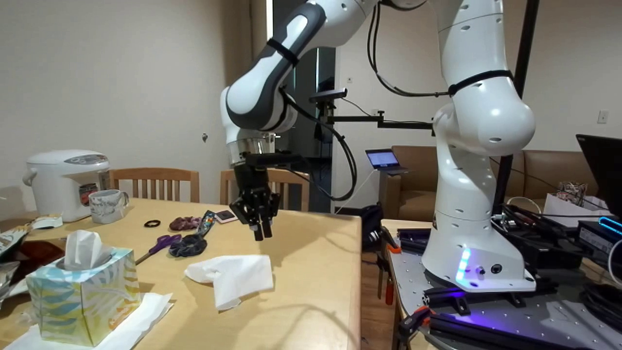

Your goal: Take a tissue out of the box and use it to wipe the table

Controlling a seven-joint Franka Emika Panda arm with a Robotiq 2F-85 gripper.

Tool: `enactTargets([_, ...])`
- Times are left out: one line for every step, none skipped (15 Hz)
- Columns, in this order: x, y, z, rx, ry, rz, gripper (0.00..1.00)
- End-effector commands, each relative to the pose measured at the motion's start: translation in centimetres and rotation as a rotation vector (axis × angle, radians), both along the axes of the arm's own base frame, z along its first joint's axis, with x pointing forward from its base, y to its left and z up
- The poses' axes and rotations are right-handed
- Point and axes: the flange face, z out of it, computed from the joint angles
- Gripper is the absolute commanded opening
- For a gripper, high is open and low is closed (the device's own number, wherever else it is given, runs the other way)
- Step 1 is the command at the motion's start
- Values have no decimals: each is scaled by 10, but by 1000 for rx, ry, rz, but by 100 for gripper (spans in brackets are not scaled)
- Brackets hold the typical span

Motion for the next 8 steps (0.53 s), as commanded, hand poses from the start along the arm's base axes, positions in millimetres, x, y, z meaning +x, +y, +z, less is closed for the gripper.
enactTargets([-15, -5, 22, 0, -23, -14, 56])
enactTargets([-17, -7, 28, -7, -23, -19, 64])
enactTargets([-17, -5, 36, -12, -42, -19, 69])
enactTargets([-15, 0, 48, -18, -68, -2, 75])
enactTargets([-11, 5, 58, -23, -94, 21, 83])
enactTargets([-5, 12, 69, -22, -118, 43, 88])
enactTargets([3, 23, 81, -33, -137, 72, 95])
enactTargets([8, 32, 93, -48, -161, 108, 99])
